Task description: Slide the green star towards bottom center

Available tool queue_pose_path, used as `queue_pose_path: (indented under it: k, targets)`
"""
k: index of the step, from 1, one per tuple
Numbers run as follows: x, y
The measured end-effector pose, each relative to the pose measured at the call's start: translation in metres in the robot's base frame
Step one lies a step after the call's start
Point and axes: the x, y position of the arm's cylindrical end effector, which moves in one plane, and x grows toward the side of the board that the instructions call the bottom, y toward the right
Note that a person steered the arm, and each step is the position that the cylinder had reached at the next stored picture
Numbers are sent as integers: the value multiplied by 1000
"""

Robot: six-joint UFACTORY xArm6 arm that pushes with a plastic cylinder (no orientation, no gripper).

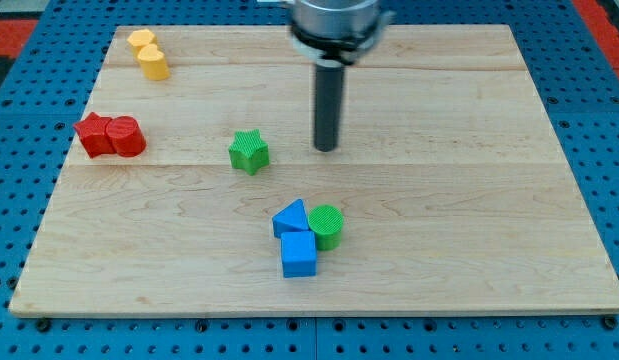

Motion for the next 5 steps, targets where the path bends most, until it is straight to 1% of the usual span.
queue_pose_path:
  k: [1, 2, 4, 5]
  targets:
    - [18, -87]
    - [54, -87]
    - [-21, -81]
    - [-6, -150]
